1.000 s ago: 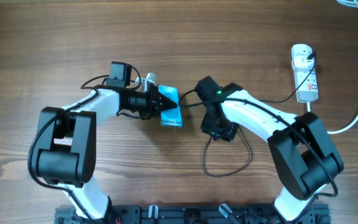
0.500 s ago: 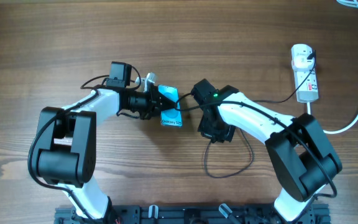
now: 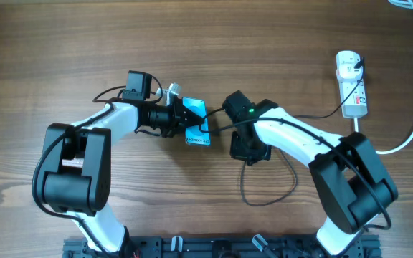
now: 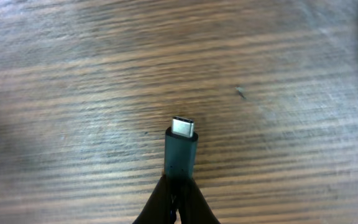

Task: Plug charger to phone and switch on socket
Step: 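Carry the USB-C plug toward the bottom of the upright phone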

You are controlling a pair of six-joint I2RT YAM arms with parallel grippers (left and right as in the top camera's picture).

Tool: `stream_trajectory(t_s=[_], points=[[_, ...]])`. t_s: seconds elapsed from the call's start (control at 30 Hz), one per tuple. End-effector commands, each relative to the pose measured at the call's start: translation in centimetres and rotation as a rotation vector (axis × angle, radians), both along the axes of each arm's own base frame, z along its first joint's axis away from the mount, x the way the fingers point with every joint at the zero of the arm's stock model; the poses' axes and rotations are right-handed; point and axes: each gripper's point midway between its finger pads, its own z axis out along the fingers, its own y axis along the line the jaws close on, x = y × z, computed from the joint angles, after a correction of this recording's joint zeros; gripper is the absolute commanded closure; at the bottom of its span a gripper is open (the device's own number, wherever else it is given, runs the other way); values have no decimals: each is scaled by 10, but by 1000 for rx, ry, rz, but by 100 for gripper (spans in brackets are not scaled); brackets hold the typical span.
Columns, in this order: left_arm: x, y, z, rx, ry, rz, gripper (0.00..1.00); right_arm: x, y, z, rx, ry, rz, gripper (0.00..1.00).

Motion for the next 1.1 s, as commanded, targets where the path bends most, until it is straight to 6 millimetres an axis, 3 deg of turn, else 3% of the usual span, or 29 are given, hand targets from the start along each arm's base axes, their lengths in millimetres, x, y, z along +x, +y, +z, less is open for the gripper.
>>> stream_trajectory(t_s=[0.0,0.13,0.2,0.27,0.37,0.53,0.7,0.87,1.07], points=[[-1,-2,3,-26,-35,-27,96,-1,7,22,156,-13,175,96],[-2,-2,4,-34,-33,-30,96,-17,15,96,331,-138,325,96],[-2,-2,5,-36,-34,-31,96,-35,17,121,413,-182,371,96],[-2,-3,6,-43,-33,-33,96,-53,22,130,519,-220,402,96],[-3,-6,12,-83,-59,-57,96,-82,54,122,854,-263,477,96],[-8,-14,34,-209,-133,-125,96,-96,75,98,1171,-302,401,96],[-10,-16,42,-259,-168,-155,96,-87,72,78,1121,-318,318,96],[-17,-33,41,-251,-221,-213,96,-71,81,91,1177,-340,242,96],[-22,-50,36,-212,-260,-257,96,-80,92,88,1161,-307,221,96]])
